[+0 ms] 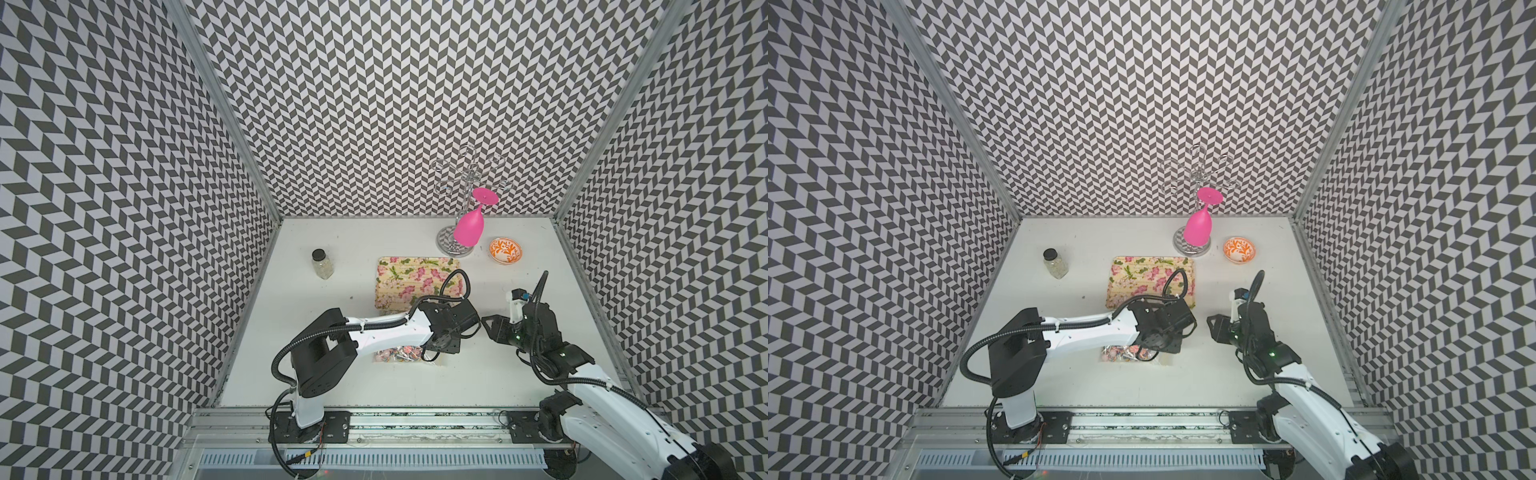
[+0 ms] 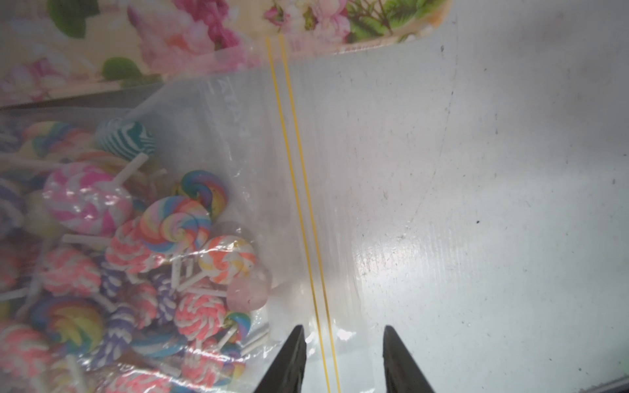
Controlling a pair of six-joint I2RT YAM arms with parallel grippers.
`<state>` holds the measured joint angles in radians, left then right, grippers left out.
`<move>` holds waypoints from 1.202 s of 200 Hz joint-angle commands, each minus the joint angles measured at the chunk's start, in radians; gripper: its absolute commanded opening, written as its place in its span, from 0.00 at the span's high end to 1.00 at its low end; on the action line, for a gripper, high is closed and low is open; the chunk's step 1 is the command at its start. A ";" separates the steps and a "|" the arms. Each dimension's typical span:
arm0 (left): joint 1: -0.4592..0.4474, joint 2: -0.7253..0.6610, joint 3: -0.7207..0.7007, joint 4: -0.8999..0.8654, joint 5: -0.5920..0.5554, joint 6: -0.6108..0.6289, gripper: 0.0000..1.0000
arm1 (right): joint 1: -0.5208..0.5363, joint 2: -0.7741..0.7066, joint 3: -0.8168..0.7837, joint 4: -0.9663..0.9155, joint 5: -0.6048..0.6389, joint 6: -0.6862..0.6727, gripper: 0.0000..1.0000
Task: Pour candies out of the ziploc bag
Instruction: Open the ziploc bag at the center of the board.
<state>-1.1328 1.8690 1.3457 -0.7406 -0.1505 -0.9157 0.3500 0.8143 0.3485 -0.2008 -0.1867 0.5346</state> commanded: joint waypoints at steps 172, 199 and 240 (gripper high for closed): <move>-0.007 0.157 0.128 -0.079 -0.136 -0.025 0.71 | -0.007 -0.015 -0.020 0.050 -0.004 -0.004 0.56; -0.013 0.175 0.140 -0.078 -0.135 -0.024 0.73 | -0.007 -0.014 -0.017 0.050 -0.005 -0.006 0.56; -0.013 0.196 0.150 -0.081 -0.131 -0.020 0.79 | -0.007 -0.015 -0.019 0.051 -0.007 -0.008 0.56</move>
<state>-1.1343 2.0499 1.4677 -0.7967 -0.2504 -0.9279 0.3481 0.8059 0.3408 -0.1940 -0.1913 0.5316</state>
